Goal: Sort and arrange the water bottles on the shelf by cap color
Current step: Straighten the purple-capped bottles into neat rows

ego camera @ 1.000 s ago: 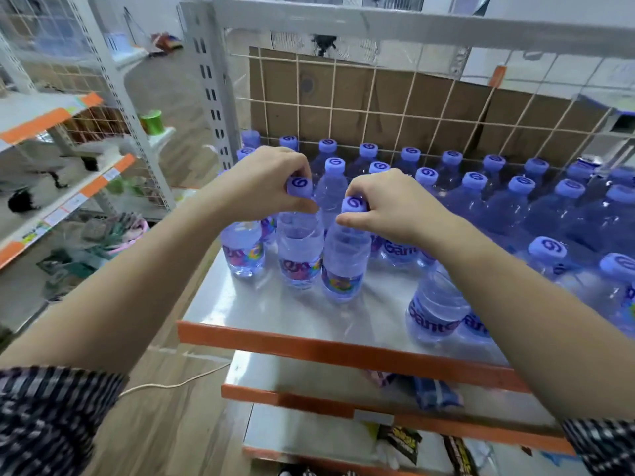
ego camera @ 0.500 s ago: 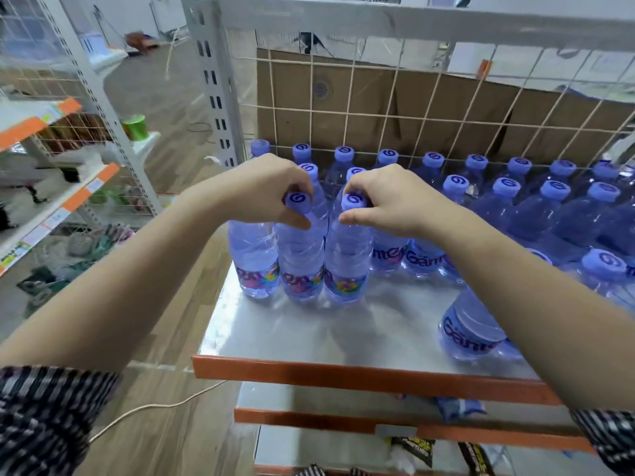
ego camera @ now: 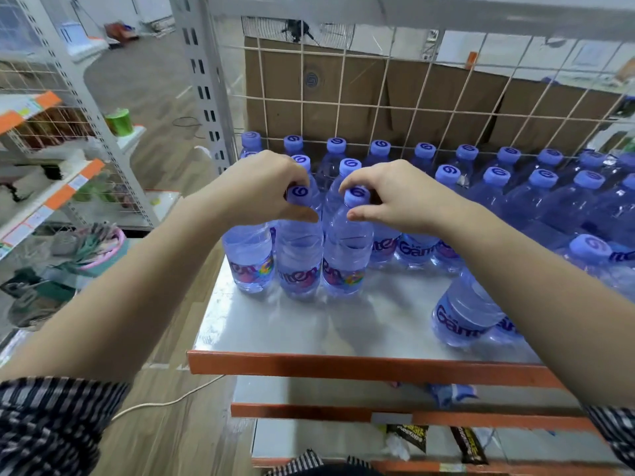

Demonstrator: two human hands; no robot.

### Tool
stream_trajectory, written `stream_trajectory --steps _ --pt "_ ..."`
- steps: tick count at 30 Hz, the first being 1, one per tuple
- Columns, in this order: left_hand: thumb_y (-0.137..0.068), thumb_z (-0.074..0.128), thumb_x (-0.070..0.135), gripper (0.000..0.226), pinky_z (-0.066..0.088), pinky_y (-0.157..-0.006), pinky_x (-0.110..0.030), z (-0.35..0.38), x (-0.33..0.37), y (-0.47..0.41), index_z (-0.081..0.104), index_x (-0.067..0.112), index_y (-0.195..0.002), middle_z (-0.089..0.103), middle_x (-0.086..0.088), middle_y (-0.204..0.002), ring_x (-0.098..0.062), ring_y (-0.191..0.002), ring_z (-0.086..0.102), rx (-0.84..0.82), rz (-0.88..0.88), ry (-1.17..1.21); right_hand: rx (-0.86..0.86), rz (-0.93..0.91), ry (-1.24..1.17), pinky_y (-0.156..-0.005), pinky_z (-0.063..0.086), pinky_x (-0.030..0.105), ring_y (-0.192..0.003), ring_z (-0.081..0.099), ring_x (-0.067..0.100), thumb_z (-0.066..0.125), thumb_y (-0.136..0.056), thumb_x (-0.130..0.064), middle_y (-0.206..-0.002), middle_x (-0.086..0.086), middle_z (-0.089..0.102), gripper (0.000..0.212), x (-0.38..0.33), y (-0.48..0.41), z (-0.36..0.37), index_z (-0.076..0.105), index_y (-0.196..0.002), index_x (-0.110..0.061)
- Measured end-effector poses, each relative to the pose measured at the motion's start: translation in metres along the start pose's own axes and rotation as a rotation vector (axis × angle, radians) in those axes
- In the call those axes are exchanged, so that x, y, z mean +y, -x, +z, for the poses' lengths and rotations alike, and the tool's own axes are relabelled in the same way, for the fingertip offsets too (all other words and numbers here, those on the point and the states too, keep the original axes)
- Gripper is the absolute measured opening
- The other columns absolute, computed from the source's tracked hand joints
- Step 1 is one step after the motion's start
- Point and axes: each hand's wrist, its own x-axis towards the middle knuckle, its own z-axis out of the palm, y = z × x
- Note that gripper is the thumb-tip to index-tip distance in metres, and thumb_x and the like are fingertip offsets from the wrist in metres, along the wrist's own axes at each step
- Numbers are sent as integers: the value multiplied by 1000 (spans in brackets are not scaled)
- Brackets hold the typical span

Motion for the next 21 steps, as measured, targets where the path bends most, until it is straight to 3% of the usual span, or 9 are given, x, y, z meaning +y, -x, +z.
stream_trajectory --steps 2,6,11,17,21 --pt "-76 73 54 46 48 -70 -44 0 3 3 66 11 -90 54 1 -79 -29 -79 55 33 7 36 24 30 -17 -89 45 33 -103 59 20 70 -87 -36 -106 0 66 46 0 6 -2 60 -130 -22" --pt "-83 73 43 35 49 -78 -42 0 26 2 70 14 -103 64 -3 -97 -29 -94 61 150 60 143 98 93 -69 -77 42 26 -87 60 16 68 -88 -38 -93 -2 65 40 7 30 -18 63 -124 -23" --pt "-87 70 29 20 50 -75 -46 13 81 -10 71 14 -100 64 -2 -98 -29 -92 61 313 79 265 225 215 -96 -79 45 29 -81 62 16 66 -89 -31 -87 0 67 22 33 77 -48 70 -109 -22" --pt "-89 68 27 20 50 -78 -44 38 150 -32 69 12 -103 66 0 -99 -23 -91 62 299 146 417 272 373 -76 -74 42 28 -79 63 18 67 -88 -27 -86 0 69 15 93 145 -62 72 -100 -21" --pt "-96 53 34 26 51 -76 -42 53 200 -45 67 15 -106 64 2 -98 -19 -88 62 300 95 492 285 365 -88 -75 47 29 -79 64 16 66 -89 -30 -84 -1 70 14 126 181 -59 72 -97 -20"
